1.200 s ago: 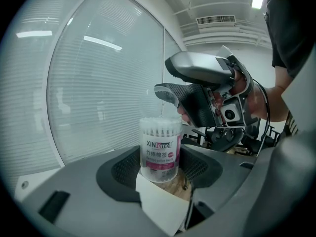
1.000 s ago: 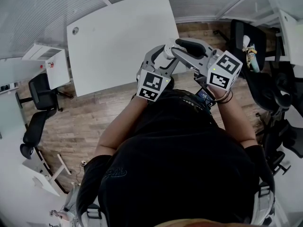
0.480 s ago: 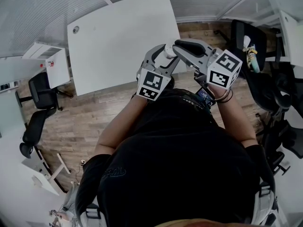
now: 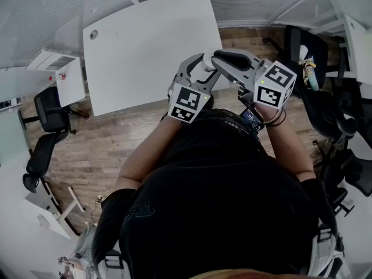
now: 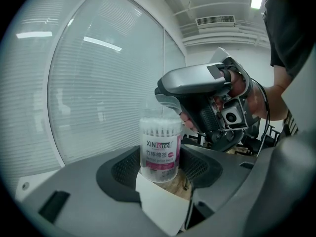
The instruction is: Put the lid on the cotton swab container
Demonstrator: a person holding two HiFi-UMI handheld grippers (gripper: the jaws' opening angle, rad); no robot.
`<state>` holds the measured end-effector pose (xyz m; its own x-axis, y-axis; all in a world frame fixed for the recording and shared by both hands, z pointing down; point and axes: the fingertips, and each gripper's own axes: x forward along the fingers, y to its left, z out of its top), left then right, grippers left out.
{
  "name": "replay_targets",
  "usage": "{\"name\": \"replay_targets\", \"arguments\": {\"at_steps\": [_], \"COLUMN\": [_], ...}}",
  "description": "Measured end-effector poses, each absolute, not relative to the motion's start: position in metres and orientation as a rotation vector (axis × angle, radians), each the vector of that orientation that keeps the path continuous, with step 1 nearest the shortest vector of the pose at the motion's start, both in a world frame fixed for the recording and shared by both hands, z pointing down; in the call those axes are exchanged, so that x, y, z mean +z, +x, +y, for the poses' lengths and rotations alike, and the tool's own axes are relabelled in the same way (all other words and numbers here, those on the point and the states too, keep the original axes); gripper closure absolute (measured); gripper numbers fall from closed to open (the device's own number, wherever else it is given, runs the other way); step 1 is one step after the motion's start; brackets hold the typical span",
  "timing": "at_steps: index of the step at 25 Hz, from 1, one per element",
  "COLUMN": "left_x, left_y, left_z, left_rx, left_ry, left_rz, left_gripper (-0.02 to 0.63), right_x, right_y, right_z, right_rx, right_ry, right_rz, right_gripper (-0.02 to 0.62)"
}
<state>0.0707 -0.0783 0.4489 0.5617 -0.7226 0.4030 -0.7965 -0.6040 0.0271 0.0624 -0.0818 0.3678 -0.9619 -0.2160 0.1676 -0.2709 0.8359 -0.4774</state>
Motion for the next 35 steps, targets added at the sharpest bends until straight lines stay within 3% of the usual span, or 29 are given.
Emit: {"name": "replay_targets", "arguments": {"at_steps": [35], "left_x": [0.448], "left_y": [0.077], "left_z": [-0.087], "left_rx": [0.534], "left_ry": [2.601], "left_rz": [-1.285], "left_gripper": [0.35], "right_x": [0.384], "right_y": [0.065], "right_z": [-0.087], "right_rx": [0.737], "right_ry": [0.446], "right_rz": [-2.824], "right_gripper": [0.557]}}
